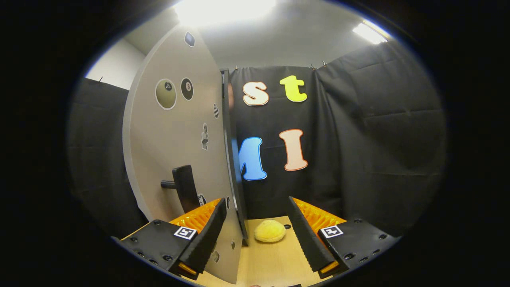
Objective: Open the shoe cabinet door, grab the shoes and put them into the shoe cabinet, then close the shoe cabinet door.
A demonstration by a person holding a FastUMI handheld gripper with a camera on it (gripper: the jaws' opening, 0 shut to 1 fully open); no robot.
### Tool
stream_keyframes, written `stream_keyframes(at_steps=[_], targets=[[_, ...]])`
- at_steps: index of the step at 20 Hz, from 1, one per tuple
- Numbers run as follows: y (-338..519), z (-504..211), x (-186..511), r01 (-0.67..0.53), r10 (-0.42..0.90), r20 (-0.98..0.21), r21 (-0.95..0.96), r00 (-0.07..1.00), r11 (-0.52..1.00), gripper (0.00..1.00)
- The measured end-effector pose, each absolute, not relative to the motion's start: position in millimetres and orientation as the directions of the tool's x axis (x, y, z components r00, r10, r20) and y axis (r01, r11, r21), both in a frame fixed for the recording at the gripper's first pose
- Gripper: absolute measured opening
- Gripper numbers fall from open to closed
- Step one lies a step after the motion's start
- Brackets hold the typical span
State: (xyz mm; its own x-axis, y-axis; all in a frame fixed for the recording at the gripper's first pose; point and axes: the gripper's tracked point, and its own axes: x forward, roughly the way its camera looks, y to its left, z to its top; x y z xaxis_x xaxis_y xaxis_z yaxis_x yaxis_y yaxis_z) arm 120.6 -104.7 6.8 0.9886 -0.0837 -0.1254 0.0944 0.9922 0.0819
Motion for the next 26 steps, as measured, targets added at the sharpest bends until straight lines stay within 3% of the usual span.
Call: stream_keyframes(at_steps=[13,18,26], targets=[[22,3,143,0.08,-0.068,-0.175,0.063,0.982,0.995,0.97],[88,2,152,-0.015,0.026,-0.185,0.062,0.982,0.998,0.98],[122,-2,155,-0.009,0.013,-0.198,0.023,0.98,1.0,0.98]])
